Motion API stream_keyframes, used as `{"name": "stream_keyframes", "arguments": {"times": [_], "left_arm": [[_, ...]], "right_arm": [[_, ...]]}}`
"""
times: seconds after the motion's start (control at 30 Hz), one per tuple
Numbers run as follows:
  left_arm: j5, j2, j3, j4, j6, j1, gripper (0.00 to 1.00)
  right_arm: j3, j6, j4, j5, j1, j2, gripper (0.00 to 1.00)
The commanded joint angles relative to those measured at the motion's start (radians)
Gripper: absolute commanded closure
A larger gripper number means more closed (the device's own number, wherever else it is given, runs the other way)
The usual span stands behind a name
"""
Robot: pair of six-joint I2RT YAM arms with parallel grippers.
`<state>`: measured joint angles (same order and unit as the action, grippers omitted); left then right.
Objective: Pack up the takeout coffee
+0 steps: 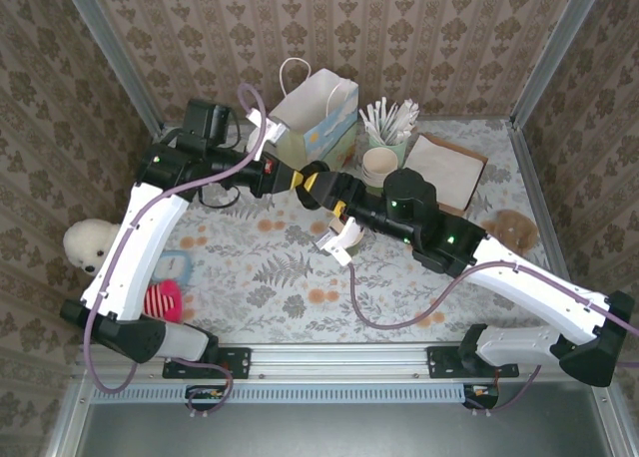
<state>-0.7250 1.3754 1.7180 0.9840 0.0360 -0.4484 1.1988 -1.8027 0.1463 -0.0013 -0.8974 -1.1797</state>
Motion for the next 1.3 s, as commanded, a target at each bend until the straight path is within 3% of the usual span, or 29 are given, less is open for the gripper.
{"name": "stream_keyframes", "arguments": {"times": [0.0, 0.03, 0.07, 0.13, 0.23, 0.33, 0.47, 0.67, 0.8, 0.93, 1.0, 1.27], "left_arm": [[0.134, -0.031, -0.030, -0.068, 0.052, 0.017, 1.00], [0.163, -0.035, -0.039, -0.071, 0.057, 0.017, 1.00], [0.197, -0.039, -0.051, -0.075, 0.065, 0.017, 1.00], [0.257, -0.045, -0.069, -0.076, 0.081, 0.013, 1.00], [0.379, -0.052, -0.091, -0.055, 0.120, -0.042, 1.00], [0.489, -0.051, -0.101, -0.015, 0.140, -0.091, 1.00], [0.536, -0.045, -0.131, -0.014, 0.226, -0.139, 1.00], [0.625, 0.004, -0.160, 0.006, 0.314, -0.226, 1.00], [0.634, 0.058, -0.192, -0.035, 0.399, -0.274, 1.00], [0.676, 0.122, -0.176, -0.055, 0.440, -0.309, 1.00], [0.702, 0.148, -0.169, -0.059, 0.463, -0.329, 1.00], [0.731, 0.271, -0.136, -0.019, 0.548, -0.379, 1.00]], "right_arm": [[0.043, 0.531, 0.240, 0.080, 0.008, 0.032, 0.23], [0.036, 0.645, 0.275, 0.059, 0.021, 0.044, 0.20], [0.003, 0.775, 0.272, 0.037, 0.033, 0.070, 0.01], [-0.085, 0.991, 0.194, 0.034, 0.041, 0.133, 0.00], [-0.181, 1.446, 0.048, 0.059, 0.050, 0.222, 0.00], [-0.186, 1.853, 0.056, 0.161, 0.064, 0.236, 0.00], [-0.173, 2.152, 0.176, 0.246, 0.085, 0.213, 0.00], [-0.190, 2.527, 0.309, 0.187, 0.190, 0.216, 0.00], [-0.241, 2.580, 0.343, -0.006, 0.323, 0.213, 0.00], [-0.276, 2.591, 0.366, -0.055, 0.390, 0.198, 0.00], [-0.310, 2.616, 0.318, -0.144, 0.437, 0.198, 0.00], [-0.336, 2.603, 0.284, -0.224, 0.451, 0.145, 0.00]]}}
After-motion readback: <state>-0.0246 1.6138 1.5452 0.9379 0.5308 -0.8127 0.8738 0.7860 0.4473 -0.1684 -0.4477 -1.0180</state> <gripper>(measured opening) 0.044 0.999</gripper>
